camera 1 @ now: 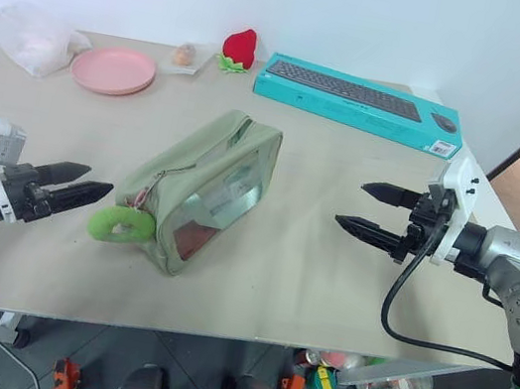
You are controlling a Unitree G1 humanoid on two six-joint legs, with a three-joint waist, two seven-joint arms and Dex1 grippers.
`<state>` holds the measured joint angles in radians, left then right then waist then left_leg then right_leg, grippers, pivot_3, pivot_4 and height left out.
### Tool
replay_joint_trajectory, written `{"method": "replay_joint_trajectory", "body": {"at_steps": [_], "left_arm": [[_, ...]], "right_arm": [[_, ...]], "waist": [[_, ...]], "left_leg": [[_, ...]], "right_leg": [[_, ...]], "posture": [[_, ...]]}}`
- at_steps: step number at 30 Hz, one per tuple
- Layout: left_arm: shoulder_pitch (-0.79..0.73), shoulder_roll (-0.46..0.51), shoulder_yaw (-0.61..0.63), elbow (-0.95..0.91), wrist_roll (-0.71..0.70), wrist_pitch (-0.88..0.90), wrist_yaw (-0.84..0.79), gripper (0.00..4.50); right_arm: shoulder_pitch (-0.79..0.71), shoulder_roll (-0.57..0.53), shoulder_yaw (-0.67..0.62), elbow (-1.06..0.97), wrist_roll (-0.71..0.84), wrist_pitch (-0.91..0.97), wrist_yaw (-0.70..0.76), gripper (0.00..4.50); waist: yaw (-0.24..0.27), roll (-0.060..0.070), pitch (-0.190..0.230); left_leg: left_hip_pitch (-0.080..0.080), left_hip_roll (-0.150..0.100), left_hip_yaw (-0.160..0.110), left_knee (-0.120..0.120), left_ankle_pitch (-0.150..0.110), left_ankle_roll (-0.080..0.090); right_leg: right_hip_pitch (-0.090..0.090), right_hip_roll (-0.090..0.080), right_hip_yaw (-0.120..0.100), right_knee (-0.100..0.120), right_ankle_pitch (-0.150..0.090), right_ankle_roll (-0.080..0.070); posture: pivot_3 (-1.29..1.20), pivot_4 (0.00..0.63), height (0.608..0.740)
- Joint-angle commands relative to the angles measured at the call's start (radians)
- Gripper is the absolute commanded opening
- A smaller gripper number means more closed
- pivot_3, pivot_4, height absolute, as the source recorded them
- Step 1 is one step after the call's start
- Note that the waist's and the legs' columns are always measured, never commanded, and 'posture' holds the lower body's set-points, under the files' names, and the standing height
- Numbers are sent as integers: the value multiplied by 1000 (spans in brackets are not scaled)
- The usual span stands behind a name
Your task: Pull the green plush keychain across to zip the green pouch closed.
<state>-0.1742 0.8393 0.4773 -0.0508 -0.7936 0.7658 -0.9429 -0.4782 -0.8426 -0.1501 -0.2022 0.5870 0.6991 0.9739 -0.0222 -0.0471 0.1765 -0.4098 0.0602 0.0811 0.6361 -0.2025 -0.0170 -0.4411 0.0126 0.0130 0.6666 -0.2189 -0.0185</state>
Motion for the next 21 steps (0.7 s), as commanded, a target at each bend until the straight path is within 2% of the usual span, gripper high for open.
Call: {"method": "replay_joint_trajectory", "body": {"at_steps": [1,5,9,12,16,21], "left_arm": [[-43,41,43,-47,-24,-13,-7,4479],[-190,76,15,-99,-76,12,-13,4479],[-304,74,-2,-130,-155,38,-23,4479],[-286,85,-6,-212,-184,-12,-129,4479],[-250,88,-19,-284,-218,-4,-175,4479],[-240,79,-22,-310,-262,14,-152,4479]], "right_arm": [[-64,-23,11,-2,-23,-42,18,4500],[-229,-23,136,95,-141,-149,85,4500],[-406,19,233,189,-217,-246,157,4500],[-507,60,313,238,-273,-324,230,4500],[-613,131,438,333,-390,-467,314,4500],[-739,244,528,522,-518,-639,337,4500]], "waist": [[-1,0,0],[-1,0,1],[-3,1,1],[-11,0,1],[-12,0,1],[-15,1,1]], "left_leg": [[0,0,0,0,0,0],[-3,1,-1,3,1,0],[1,0,2,1,0,0],[0,0,3,0,0,0],[-1,2,1,0,-3,-1],[-1,2,1,0,-3,-2]], "right_leg": [[0,0,0,0,0,0],[-2,2,-2,0,3,-1],[0,1,1,0,2,0],[-1,3,2,0,1,-1],[-1,4,1,0,-3,-2],[-2,5,1,1,-3,-3]], "posture": [[0,150,740],[0,150,740],[0,150,740],[0,150,740],[0,150,740],[0,150,740]]}}
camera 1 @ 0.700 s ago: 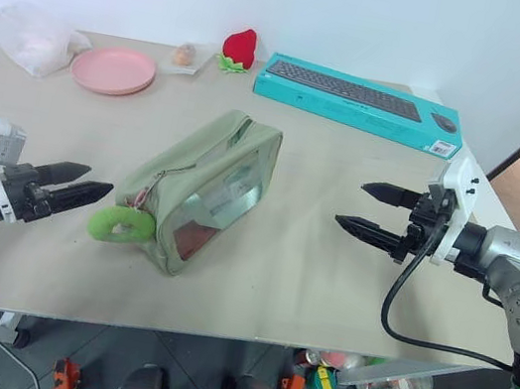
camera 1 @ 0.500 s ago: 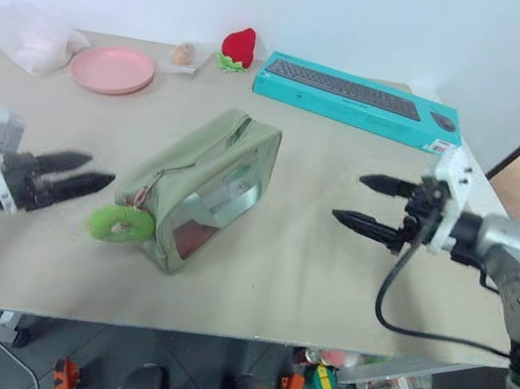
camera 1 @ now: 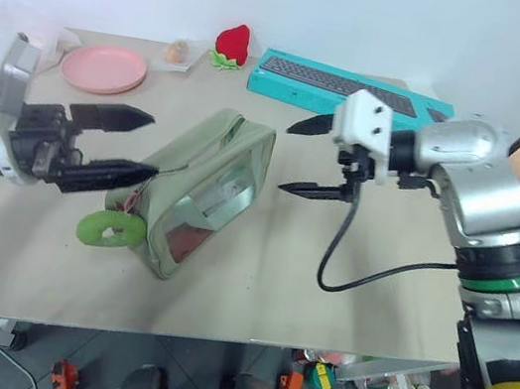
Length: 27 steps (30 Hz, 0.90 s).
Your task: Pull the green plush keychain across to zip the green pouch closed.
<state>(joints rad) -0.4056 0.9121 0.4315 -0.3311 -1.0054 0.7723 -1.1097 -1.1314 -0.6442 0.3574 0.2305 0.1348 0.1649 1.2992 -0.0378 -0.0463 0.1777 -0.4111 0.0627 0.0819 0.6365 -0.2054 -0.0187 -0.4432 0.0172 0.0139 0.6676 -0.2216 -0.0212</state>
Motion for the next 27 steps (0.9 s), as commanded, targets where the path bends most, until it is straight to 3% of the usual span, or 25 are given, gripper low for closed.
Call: {"method": "replay_joint_trajectory", "body": {"at_steps": [1,8,17,23,25,27], "left_arm": [[-8,6,26,-33,-65,15,20,4479],[28,5,39,-63,-90,5,55,4479],[42,5,39,-77,-107,0,112,4479],[46,-4,45,-79,-119,-7,140,4500],[54,-8,49,-88,-123,-8,151,4500],[60,-10,55,-91,-133,-3,171,4500]], "right_arm": [[-105,66,24,123,-78,-126,14,4500],[-198,206,46,284,-129,-240,53,4500],[-172,264,78,333,-182,-284,94,4500],[-148,289,75,380,-200,-277,97,2367],[-140,291,72,388,-204,-275,99,1893],[-134,292,68,393,-203,-270,104,984]], "waist": [[0,0,0],[1,0,0],[2,0,0],[2,0,0],[1,0,0],[1,0,0]], "left_leg": [[0,0,0,0,0,0],[0,0,0,1,0,-1],[1,0,-1,2,1,-1],[2,0,-1,2,1,-2],[3,0,-1,2,1,-2],[3,0,-1,2,2,-3]], "right_leg": [[0,0,0,0,0,0],[1,-2,-1,2,0,0],[1,-3,-1,3,0,0],[1,-2,-1,5,0,-1],[1,-2,-1,6,0,-1],[1,-2,-1,7,-1,-1]], "posture": [[0,150,740],[0,150,740],[0,150,740],[0,150,740],[0,150,740],[0,150,740]]}}
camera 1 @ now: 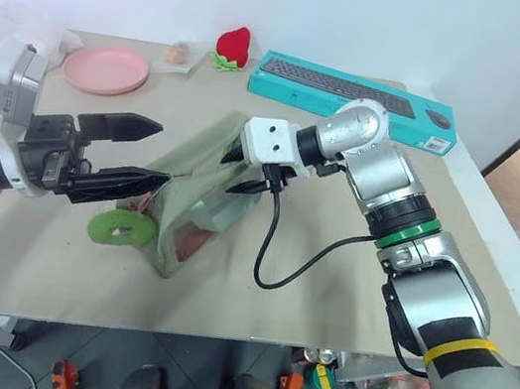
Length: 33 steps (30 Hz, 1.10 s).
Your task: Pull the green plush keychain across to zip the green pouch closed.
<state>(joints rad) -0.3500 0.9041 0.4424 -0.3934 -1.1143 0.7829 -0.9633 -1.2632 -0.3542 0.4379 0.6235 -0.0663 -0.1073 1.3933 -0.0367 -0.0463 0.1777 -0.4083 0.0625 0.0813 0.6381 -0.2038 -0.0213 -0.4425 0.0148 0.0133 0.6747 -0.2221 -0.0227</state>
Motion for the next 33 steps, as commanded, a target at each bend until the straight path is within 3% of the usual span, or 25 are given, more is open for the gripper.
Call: {"method": "replay_joint_trajectory", "body": {"at_steps": [1,3,13,17,20,26,33], "left_arm": [[9,-4,48,-31,-31,-12,32,4500],[14,-5,52,-34,-38,-13,43,4500],[41,0,74,-52,-65,-10,79,4500],[55,-5,89,-62,-89,-6,108,4500],[68,-7,94,-77,-107,-6,129,4500],[79,4,109,-79,-138,-2,143,4500],[100,14,129,-83,-162,0,144,4500]], "right_arm": [[1,1,-13,-1,-2,3,11,822],[5,-4,-13,0,-5,1,15,102],[37,-64,-30,-44,-65,37,-58,43],[60,-94,-102,-203,-47,188,-167,43],[102,-124,-135,-425,-50,416,-217,43],[152,-184,-70,-743,-165,829,-278,43],[101,-117,-84,-843,-110,1191,-343,43]], "waist": [[0,0,0],[0,0,0],[0,0,0],[8,0,0],[12,0,0],[11,0,0],[4,0,0]], "left_leg": [[0,0,0,0,0,0],[1,0,0,0,0,0],[2,0,-1,0,3,-4],[2,-1,-2,0,3,-4],[1,-1,-1,0,4,-4],[1,0,-2,-2,3,-5],[1,1,-2,-3,3,-5]], "right_leg": [[0,0,0,0,0,0],[0,0,0,1,0,-1],[0,0,-1,5,-1,-1],[0,-1,-2,5,-1,-2],[0,-2,-2,5,-1,-1],[-2,-1,-2,5,-3,-4],[-2,1,-3,6,-4,-6]], "posture": [[0,150,740],[0,150,740],[0,150,740],[0,150,740],[0,150,740],[0,150,740],[0,150,740]]}}
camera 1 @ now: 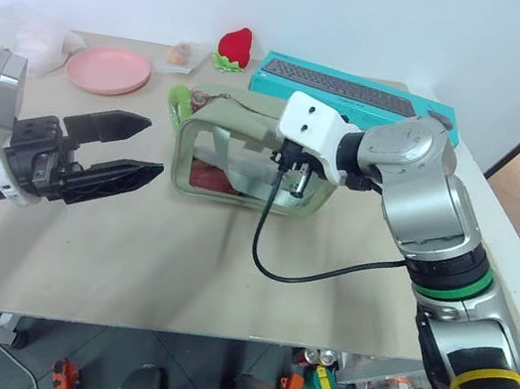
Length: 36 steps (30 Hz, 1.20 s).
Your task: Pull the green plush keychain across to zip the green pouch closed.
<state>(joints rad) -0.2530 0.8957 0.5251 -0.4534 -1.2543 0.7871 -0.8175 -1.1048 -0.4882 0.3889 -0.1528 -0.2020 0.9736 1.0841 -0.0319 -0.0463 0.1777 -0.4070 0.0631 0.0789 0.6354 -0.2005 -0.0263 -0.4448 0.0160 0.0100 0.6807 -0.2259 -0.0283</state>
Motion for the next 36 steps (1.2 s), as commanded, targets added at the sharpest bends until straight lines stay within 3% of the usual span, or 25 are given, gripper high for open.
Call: {"method": "replay_joint_trajectory", "body": {"at_steps": [1,6,13,17,25,26,30,33,36], "left_arm": [[4,23,46,-23,-25,-5,0,4500],[1,33,49,-16,-37,-4,4,4500],[-3,25,20,16,-1,-25,-18,4500],[-26,-10,-52,62,81,-68,-52,4500],[-62,-24,-78,85,112,-72,-74,4500],[-63,-24,-79,86,113,-71,-76,4500],[-63,-19,-79,86,122,-72,-87,4500],[-72,-3,-63,90,127,-73,-100,4500],[-86,23,-43,97,133,-72,-113,4500]], "right_arm": [[-55,18,-26,-73,33,117,-41,43],[-52,79,4,-40,79,150,-101,43],[22,67,80,-62,121,-22,-98,43],[59,68,64,-50,145,-117,-101,43],[45,93,19,35,195,-181,-111,43],[40,96,20,55,193,-181,-116,685],[1,142,-24,163,194,-146,-187,1854],[-44,191,-123,213,282,-81,-195,2920],[-72,216,-243,203,413,-36,-159,2920]], "waist": [[-1,0,0],[-3,0,0],[-6,-1,0],[-5,-1,-1],[-8,-3,-1],[-9,-3,-1],[-11,-3,-1],[-11,-3,-1],[-11,-3,-1]], "left_leg": [[0,0,0,0,0,0],[-1,-1,0,0,0,0],[0,-1,-1,0,0,0],[0,-1,-1,0,0,0],[0,-1,-1,0,0,0],[0,-1,-1,0,0,0],[0,0,-1,0,0,0],[0,0,-1,0,0,0],[-1,0,-1,0,0,0]], "right_leg": [[0,0,0,0,0,0],[0,-1,-1,0,0,0],[0,0,-1,0,-1,0],[1,0,-2,0,0,0],[1,1,-2,0,0,-1],[1,1,-2,0,0,-1],[1,2,-2,0,0,-1],[1,1,-2,0,0,-1],[1,0,-2,0,0,-1]], "posture": [[0,150,740],[0,150,740],[0,150,740],[0,150,740],[0,150,740],[0,150,740],[0,150,740],[0,150,740],[0,150,740]]}}
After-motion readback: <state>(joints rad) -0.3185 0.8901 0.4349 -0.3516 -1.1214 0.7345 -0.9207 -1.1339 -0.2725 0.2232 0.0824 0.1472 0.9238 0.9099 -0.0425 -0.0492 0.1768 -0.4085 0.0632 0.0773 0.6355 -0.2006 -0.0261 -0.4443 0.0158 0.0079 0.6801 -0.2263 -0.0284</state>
